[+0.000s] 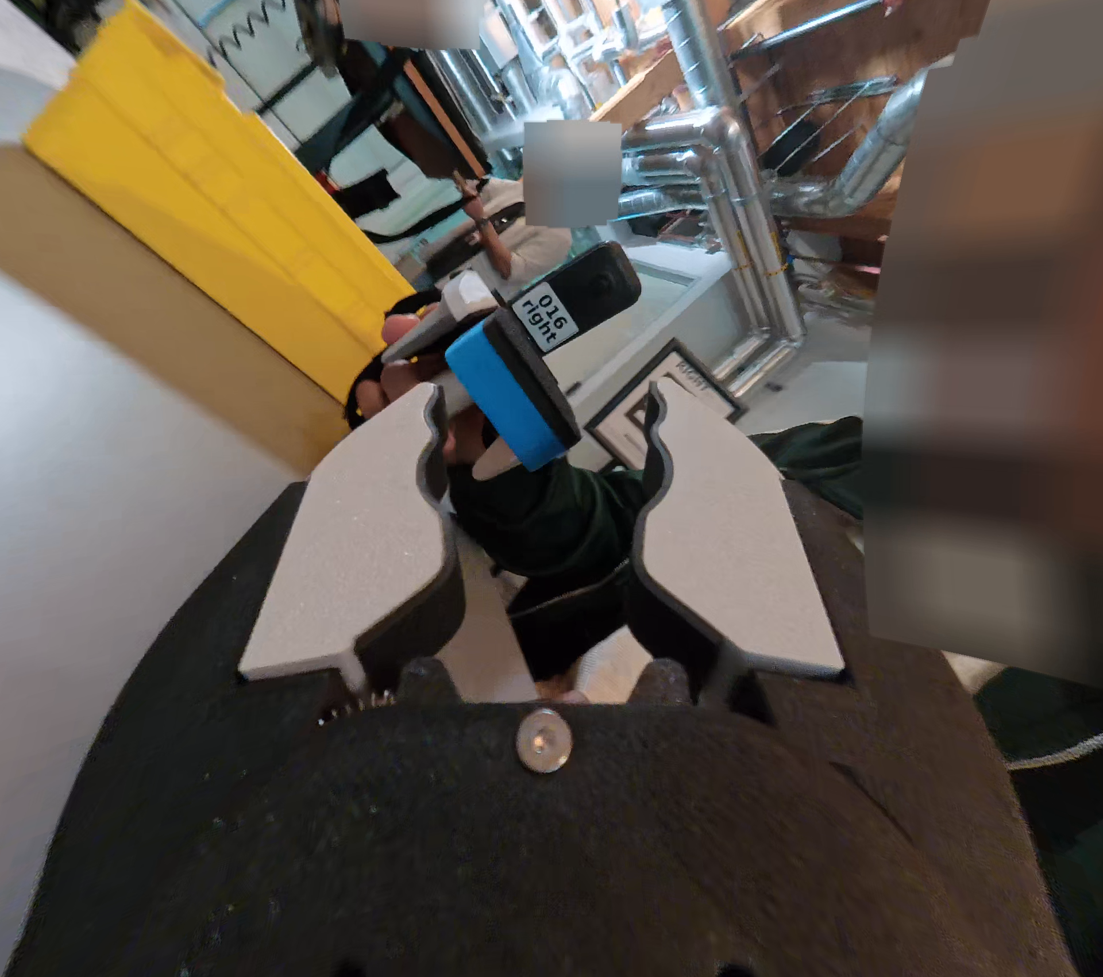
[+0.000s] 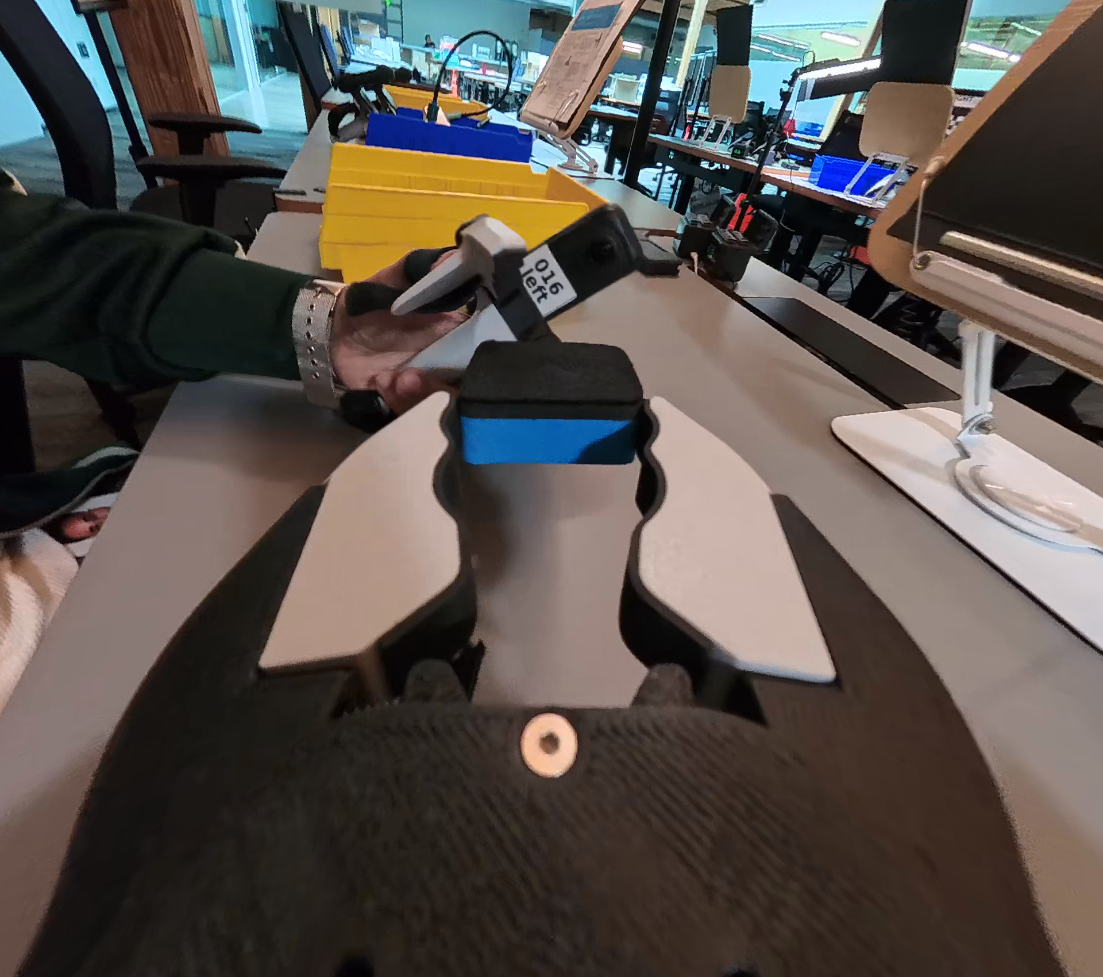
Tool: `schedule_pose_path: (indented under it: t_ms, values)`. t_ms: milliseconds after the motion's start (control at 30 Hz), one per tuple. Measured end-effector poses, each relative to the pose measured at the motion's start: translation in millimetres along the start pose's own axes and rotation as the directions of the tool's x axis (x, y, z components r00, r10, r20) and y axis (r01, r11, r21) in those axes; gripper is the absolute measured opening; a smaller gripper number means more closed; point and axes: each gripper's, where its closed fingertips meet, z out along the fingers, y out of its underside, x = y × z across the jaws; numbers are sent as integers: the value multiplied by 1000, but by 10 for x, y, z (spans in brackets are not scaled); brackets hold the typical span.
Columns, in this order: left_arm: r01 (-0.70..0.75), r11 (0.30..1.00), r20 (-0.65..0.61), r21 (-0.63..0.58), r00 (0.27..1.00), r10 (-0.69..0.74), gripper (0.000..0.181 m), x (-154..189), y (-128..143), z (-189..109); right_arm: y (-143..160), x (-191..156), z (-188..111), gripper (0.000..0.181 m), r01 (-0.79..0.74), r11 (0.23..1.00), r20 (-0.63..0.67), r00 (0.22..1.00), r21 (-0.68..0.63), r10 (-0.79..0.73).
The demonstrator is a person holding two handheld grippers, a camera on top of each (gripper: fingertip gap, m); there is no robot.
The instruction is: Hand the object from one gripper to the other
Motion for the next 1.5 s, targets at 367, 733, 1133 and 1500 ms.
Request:
schedule_pose_path:
  t_ms: [367,733,1133,1500]
  values:
    - [-572,804,201,-162,779,594,81,-15,80,132,-107,38,-64,58,-418,906,152,901,65,405]
    - [-539,815,161,-214,803,574,55,-37,188,149,-93,-67,9,58,-411,911,190,898,42,397]
    - [-464,863,178,-199,849,498,55,-57,167,133,-116,172,23,112,-293,944,6,955,152,296]
    - [-308,937,222,-167,914,340,55,-156,119,51,-97,73,17,71,414,908,-186,888,-71,-420]
